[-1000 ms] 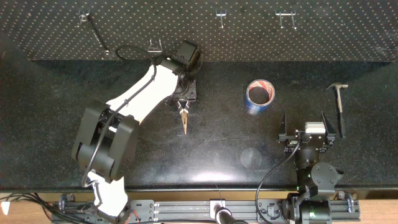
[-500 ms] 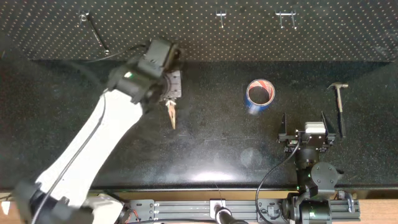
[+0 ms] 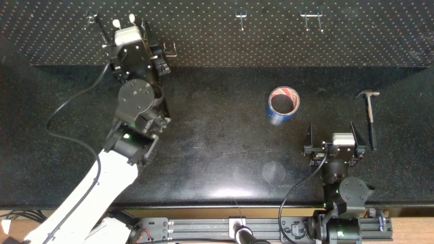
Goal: Place Tools Onto Pegboard
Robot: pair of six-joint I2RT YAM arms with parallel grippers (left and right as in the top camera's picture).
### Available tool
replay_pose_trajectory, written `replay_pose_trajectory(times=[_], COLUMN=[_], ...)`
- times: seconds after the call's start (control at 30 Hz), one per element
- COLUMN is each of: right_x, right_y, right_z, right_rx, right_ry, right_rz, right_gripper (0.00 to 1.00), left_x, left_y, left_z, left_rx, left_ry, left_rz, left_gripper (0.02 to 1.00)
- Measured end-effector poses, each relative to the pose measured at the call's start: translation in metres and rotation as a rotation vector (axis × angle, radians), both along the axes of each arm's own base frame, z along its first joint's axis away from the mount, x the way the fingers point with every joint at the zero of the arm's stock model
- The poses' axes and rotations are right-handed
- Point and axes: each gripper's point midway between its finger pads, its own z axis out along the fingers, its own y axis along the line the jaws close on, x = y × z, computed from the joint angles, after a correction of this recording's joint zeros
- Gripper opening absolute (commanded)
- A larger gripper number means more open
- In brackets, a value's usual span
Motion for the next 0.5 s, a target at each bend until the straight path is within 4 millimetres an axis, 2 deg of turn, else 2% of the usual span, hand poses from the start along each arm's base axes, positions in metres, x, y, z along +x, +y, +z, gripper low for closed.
replay_pose_trajectory(times=[0.1, 0.27, 0.5], right_x=[0.0, 0.0, 0.0], right_y=[0.0, 0.0, 0.0], right_z=[0.0, 0.0, 0.0], right_rx=[0.0, 0.0, 0.0], right_ry=[0.0, 0.0, 0.0], right_rz=[0.0, 0.0, 0.0], right_gripper=[0.976, 0.976, 0.976], left_x=[0.012, 0.034, 0.05], left_y=[-0.005, -0.017, -0.022], left_z=[-0.006, -0.03, -0.061], left_rx=[0.005, 0.006, 0.036], left_ry=[-0.023, -0.03, 0.027], left_rz=[0.009, 0.001, -0.005], left_gripper=[0.027, 0.029, 0.029])
